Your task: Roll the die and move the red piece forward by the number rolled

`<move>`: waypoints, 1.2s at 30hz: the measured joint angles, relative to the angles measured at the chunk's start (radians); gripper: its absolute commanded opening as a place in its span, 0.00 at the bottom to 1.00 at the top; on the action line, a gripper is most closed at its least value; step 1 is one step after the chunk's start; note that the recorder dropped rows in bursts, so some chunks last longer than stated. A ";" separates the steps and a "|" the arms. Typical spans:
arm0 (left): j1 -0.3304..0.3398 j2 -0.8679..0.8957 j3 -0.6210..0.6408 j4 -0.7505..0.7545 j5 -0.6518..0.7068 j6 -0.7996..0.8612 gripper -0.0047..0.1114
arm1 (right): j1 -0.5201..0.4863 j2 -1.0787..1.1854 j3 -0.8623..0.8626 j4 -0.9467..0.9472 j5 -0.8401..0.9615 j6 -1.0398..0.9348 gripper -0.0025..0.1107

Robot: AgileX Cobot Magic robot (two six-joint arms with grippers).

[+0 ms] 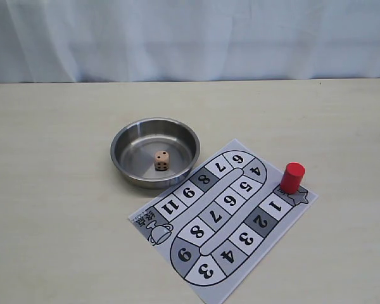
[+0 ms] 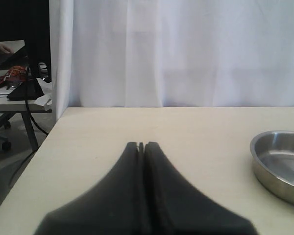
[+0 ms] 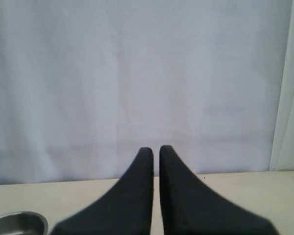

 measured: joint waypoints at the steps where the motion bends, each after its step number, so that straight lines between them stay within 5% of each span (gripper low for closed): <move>1: 0.000 0.000 0.000 0.000 0.000 0.000 0.04 | 0.000 0.000 -0.030 0.000 0.022 0.000 0.06; 14: 0.000 0.000 0.000 0.000 0.000 0.000 0.04 | 0.000 0.350 -0.434 0.034 0.277 -0.027 0.06; 20: 0.000 0.000 0.000 0.000 0.000 0.000 0.04 | 0.007 0.588 -0.530 0.133 0.314 -0.141 0.28; 26: 0.000 0.000 0.000 0.000 0.000 0.000 0.04 | 0.122 0.815 -0.619 0.280 0.370 -0.415 0.50; 36: 0.000 0.000 0.000 0.000 0.000 0.000 0.04 | 0.333 1.163 -0.745 0.292 0.401 -0.448 0.53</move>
